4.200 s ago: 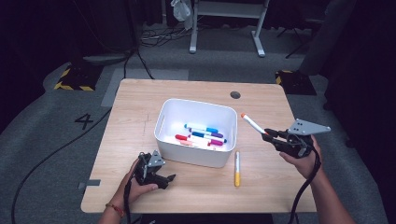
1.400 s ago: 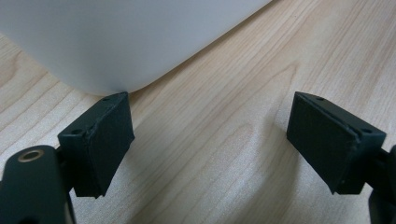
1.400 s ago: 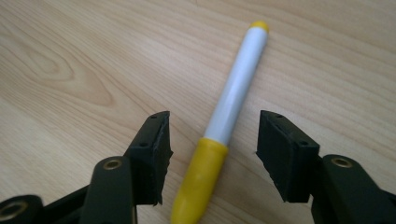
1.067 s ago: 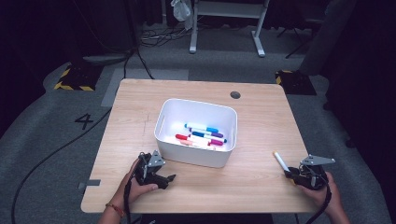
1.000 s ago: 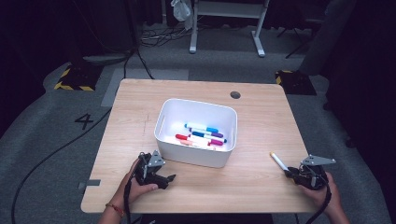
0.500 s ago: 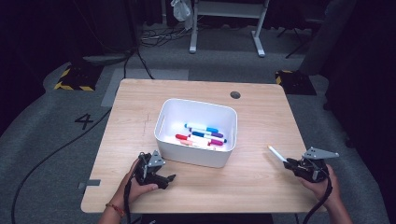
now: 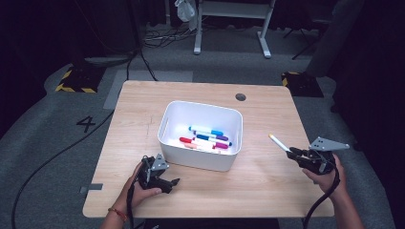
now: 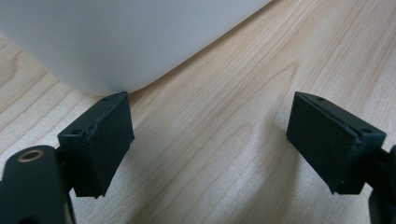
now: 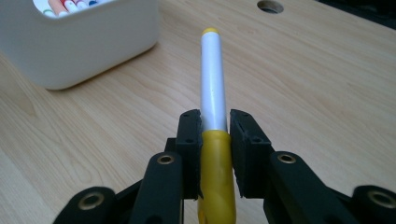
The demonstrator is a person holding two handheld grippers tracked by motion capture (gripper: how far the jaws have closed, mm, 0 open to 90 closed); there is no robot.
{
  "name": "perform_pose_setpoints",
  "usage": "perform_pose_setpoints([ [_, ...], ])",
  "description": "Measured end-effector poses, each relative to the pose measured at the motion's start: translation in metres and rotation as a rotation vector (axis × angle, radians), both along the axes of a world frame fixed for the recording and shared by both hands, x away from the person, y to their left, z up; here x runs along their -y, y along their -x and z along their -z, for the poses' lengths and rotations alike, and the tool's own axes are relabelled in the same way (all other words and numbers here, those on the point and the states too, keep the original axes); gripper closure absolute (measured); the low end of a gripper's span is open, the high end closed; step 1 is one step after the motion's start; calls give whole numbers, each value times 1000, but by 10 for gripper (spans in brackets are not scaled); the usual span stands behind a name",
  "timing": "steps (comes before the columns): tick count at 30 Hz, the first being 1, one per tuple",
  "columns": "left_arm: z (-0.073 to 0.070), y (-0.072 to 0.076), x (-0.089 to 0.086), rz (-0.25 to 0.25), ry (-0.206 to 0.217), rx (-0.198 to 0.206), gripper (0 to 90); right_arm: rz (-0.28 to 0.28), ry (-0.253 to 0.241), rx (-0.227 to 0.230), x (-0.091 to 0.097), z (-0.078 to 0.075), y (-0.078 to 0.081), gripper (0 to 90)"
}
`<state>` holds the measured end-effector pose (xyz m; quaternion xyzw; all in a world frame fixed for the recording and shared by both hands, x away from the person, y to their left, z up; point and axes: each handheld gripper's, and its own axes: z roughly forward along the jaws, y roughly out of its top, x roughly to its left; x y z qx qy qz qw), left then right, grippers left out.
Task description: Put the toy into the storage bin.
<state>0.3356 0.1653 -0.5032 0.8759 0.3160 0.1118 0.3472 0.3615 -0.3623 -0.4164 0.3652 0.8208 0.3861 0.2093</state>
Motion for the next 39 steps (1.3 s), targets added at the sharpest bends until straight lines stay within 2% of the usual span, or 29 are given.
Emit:
perform_pose_setpoints([
  [11, 0, 0, 0, 0, 0, 0, 147, -47, -12, 65, -17, -28, -12, 750],
  [17, 0, 0, 0, 2, 1, 0, 145, -99, -31, 96, -35, -48, -21, 749],
  [23, 0, 0, 0, 2, 2, 0, 145, -166, -36, 122, -63, -68, -32, 749],
  [24, 0, 0, 0, 2, 2, 0, 145, -166, -36, 122, -63, -68, -32, 749],
  [26, 0, 0, 0, 2, 1, 0, 145, -201, -53, 123, -78, -76, -37, 749],
  [29, 0, 0, 0, 2, 2, 0, 145, -233, -49, 122, -94, -82, -41, 749],
  [38, 0, 0, 0, 2, 1, 0, 145, -333, -45, 111, -144, -91, -50, 749],
  [39, 0, 0, 0, 2, 1, 0, 145, -333, -45, 111, -144, -91, -50, 749],
])
